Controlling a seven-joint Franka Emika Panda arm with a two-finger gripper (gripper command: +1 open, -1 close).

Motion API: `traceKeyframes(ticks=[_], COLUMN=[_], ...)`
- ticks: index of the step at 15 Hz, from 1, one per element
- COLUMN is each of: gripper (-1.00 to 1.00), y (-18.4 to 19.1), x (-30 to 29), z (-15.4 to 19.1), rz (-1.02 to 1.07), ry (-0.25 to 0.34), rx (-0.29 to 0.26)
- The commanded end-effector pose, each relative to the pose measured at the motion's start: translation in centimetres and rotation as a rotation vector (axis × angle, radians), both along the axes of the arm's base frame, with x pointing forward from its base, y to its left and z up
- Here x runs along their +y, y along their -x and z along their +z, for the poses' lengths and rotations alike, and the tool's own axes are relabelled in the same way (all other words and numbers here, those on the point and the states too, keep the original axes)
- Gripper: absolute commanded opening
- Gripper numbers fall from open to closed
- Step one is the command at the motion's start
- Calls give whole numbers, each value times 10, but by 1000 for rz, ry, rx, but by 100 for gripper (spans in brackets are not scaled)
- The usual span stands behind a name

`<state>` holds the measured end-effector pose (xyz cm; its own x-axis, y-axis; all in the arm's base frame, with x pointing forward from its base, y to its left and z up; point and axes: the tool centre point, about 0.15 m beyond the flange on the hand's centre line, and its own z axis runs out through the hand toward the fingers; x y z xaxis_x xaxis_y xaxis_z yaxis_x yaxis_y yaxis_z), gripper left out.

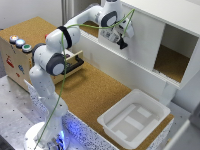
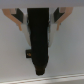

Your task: Push the door to the left side

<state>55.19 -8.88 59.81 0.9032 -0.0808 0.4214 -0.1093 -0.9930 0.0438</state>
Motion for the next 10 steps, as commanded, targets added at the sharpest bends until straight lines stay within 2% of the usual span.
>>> traceKeyframes(ticks=[1,10], gripper=[-100,-100], y=[-35,-35], x=[46,83], z=[-27,-28], rz=[-45,-5], ry=[120,137], rx=[-24,-29])
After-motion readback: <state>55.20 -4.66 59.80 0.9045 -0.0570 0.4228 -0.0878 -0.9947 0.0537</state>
